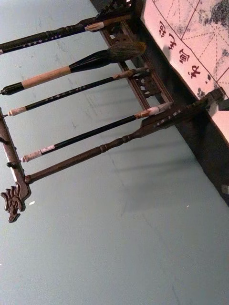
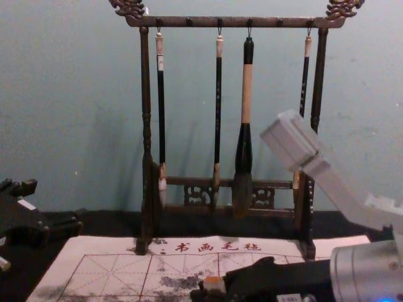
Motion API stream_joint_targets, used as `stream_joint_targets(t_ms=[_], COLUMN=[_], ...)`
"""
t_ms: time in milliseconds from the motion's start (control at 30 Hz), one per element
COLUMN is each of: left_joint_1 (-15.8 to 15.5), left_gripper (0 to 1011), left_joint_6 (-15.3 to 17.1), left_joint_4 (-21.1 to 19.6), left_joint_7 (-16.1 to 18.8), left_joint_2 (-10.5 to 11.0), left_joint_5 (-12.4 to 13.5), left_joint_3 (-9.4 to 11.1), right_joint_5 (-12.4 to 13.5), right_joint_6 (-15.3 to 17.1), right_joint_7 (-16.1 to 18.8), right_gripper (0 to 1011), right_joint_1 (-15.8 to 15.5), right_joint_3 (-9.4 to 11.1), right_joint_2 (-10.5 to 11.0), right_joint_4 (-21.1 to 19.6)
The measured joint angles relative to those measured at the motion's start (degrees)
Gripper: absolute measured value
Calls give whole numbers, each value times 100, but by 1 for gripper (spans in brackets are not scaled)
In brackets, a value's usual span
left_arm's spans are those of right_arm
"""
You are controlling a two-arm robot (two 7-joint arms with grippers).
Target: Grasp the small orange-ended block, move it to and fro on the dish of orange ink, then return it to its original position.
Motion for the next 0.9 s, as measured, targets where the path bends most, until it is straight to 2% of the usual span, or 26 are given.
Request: stream_joint_targets(t_ms=[400,900], left_joint_1=[0,0], left_gripper=[1001,1001], left_joint_6=[0,0], left_joint_4=[0,0], left_joint_7=[0,0], left_joint_2=[0,0], left_joint_5=[0,0], left_joint_3=[0,0], right_joint_5=[-8,8], right_joint_6=[-27,-114], right_joint_7=[68,49], right_gripper=[112,112], right_joint_1=[154,320], right_joint_3=[-106,-136], right_joint_2=[-158,-298], right_joint_4=[168,386])
